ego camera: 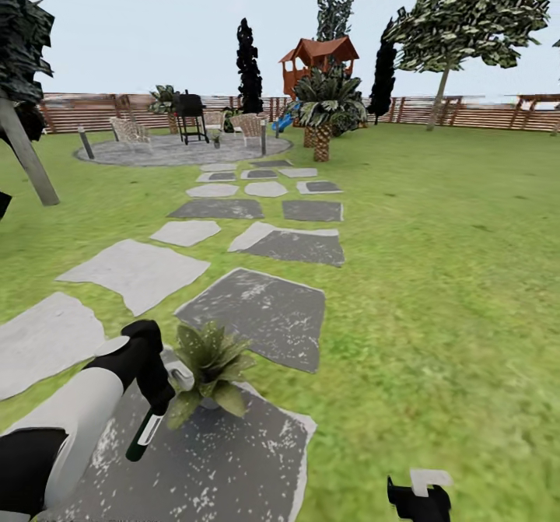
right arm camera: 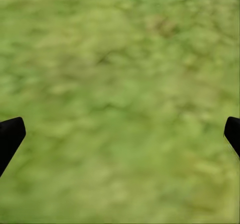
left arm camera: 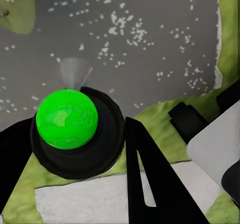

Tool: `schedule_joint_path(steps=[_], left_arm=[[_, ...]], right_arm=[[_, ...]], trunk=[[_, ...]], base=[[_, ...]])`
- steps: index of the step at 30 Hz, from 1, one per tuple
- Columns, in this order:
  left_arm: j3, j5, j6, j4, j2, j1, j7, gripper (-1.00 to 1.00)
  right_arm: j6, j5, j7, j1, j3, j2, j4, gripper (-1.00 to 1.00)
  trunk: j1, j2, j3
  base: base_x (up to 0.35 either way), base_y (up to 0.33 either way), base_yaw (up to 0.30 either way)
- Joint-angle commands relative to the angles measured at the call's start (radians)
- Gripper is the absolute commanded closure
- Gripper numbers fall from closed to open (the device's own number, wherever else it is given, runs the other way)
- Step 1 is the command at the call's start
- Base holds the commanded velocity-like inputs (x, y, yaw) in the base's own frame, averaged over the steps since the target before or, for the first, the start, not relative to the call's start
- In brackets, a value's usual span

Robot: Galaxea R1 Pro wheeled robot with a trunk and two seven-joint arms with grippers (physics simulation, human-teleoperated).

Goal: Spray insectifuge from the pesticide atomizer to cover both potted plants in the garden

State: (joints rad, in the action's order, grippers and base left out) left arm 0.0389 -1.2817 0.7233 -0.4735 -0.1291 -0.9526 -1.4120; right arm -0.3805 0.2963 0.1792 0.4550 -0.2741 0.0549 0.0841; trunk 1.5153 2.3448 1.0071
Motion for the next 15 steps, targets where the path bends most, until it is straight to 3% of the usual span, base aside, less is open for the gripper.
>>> schedule_joint_path(steps=[1,4,15], left_arm=[[0.003,-0.004,0.010,-0.001,0.000,0.000,-0.007,1.00],[0.002,-0.002,0.010,-0.001,0.000,0.000,-0.007,1.00],[-0.001,0.023,0.009,-0.002,-0.001,0.054,0.041,1.00]], right_arm=[[-0.003,0.011,0.003,0.001,-0.007,0.000,-0.001,-1.00],[-0.003,0.011,0.003,0.001,-0.007,0.000,-0.001,-1.00],[-0.002,0.011,0.003,0.001,-0.007,0.003,-0.001,-1.00]], trunk=[[0.000,0.000,0.001],[0.000,0.000,0.001],[0.000,0.000,0.001]], base=[[0.086,-0.264,0.228],[0.084,-0.265,0.127],[0.020,-0.265,0.003]])
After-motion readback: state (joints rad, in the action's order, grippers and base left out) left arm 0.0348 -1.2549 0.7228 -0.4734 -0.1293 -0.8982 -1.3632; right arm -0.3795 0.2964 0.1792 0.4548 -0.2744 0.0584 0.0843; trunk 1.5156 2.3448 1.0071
